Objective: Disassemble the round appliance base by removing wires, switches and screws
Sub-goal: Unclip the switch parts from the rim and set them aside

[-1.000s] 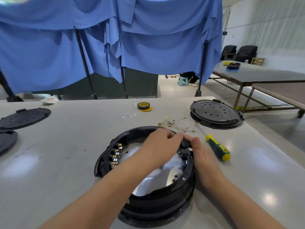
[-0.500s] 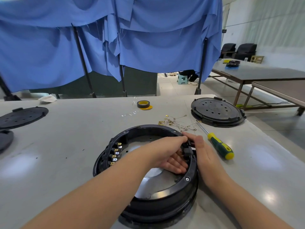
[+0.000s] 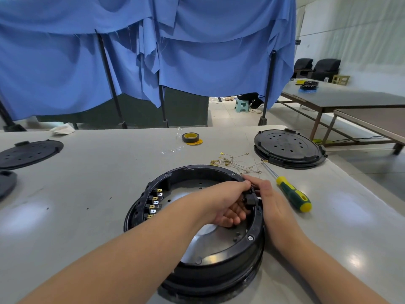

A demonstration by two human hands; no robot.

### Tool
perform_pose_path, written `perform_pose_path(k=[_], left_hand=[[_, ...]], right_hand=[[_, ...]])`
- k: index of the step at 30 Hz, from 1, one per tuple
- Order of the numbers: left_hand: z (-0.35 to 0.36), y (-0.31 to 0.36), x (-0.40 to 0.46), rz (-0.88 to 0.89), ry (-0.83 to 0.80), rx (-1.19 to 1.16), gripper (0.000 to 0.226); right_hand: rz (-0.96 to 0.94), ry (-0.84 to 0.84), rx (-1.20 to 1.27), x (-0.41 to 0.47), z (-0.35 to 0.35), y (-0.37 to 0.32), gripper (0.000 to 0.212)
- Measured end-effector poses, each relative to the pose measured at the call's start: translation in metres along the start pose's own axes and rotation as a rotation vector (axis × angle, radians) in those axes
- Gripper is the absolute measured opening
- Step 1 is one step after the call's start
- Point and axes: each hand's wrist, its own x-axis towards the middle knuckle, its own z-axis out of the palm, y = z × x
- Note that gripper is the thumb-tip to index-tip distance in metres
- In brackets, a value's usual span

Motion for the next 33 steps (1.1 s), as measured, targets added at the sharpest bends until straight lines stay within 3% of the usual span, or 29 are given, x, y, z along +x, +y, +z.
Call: perform_pose_path(k=[8,14,19,23,26,27,29,31,33], left_hand=[[-0.002,0.004,0.000,-0.003,-0.054,-0.158,0.051],[-0.005,0.005,-0.003,-0.006,-0.062,-0.188,0.049],[-0.005,0.006,-0.007,0.009,-0.029,-0.201,0.059],[-0.004,0.009,-0.011,0.147,0.276,-0.047,0.047],[-0.008,0.002,-0.011,0.500,0.678,0.286,0.021],[-0.008,0.000,-0.013,0.593,0.741,0.368,0.023],[-0.008,-0.002,-0.016,0.669,0.680,0.422,0.042],[-0.008,-0.002,-0.018,0.610,0.541,0.438,0.061],[-0.007,-0.003,-0.015,0.556,0.442,0.504,0.063]], right_hand=[[0.074,-0.028,0.166,0.002,0.002,0.005,0.058],[0.009,-0.041,0.059,0.002,-0.002,0.002,0.055],[-0.122,-0.023,-0.017,-0.001,-0.009,-0.012,0.029],[-0.163,-0.045,-0.140,-0.001,-0.016,-0.020,0.022],[-0.134,-0.058,-0.145,0.001,-0.017,-0.021,0.013],[-0.108,-0.054,-0.122,0.001,-0.017,-0.020,0.012],[-0.051,-0.050,-0.060,0.003,-0.015,-0.021,0.012],[-0.040,-0.049,-0.044,0.005,-0.013,-0.022,0.013],[-0.064,-0.044,-0.073,0.007,-0.011,-0.022,0.014]])
